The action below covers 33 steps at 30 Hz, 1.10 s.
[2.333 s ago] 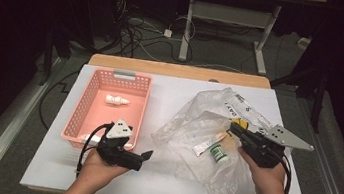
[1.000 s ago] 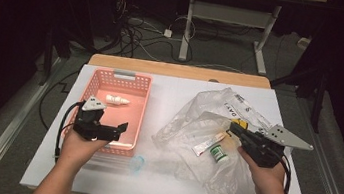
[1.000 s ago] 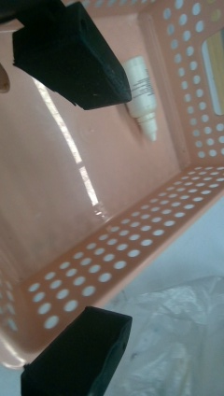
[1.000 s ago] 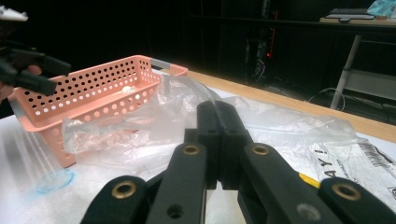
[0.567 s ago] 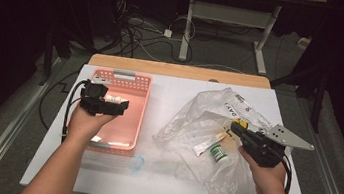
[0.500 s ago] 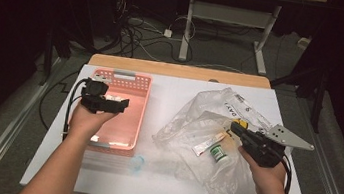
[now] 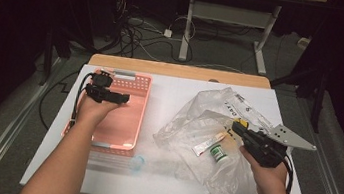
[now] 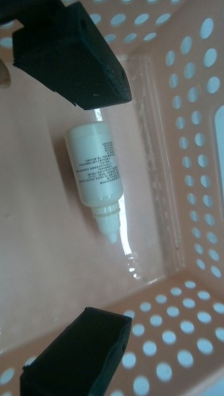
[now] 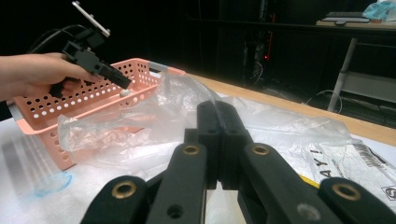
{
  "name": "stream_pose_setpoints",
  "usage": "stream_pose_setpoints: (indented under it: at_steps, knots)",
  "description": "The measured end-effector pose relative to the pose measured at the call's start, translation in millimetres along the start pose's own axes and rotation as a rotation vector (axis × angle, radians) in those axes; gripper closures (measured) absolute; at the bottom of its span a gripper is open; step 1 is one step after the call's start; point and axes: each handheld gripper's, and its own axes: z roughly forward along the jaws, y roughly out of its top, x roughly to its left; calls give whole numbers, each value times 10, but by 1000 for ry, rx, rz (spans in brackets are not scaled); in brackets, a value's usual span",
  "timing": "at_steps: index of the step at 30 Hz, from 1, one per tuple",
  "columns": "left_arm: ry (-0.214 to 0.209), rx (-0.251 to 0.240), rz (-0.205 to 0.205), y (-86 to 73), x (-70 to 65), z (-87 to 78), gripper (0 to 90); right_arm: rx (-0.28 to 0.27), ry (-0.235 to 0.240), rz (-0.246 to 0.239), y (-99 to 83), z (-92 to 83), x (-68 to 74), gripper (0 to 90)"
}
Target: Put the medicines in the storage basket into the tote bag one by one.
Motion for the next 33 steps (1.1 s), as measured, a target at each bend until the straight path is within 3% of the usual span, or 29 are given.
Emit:
stream_pose_setpoints:
  at_steps: [9, 14, 20, 28, 33]
  knots:
    - [31, 98, -38, 1, 92, 320, 0, 9, 4, -2, -18, 23, 4, 900]
    - [22, 110, -31, 73, 50, 371, 0, 12, 2, 1, -35, 29, -15, 900]
    - [47, 128, -76, 75, 86, 436, 0, 20, 2, 1, -45, 32, -13, 900]
    - [49, 164, -60, 44, 83, 506, 0, 23, 4, 5, -54, 39, -15, 900]
    - [81, 171, -43, 34, 48, 533, 3, 25, 5, 2, -58, 45, -8, 900]
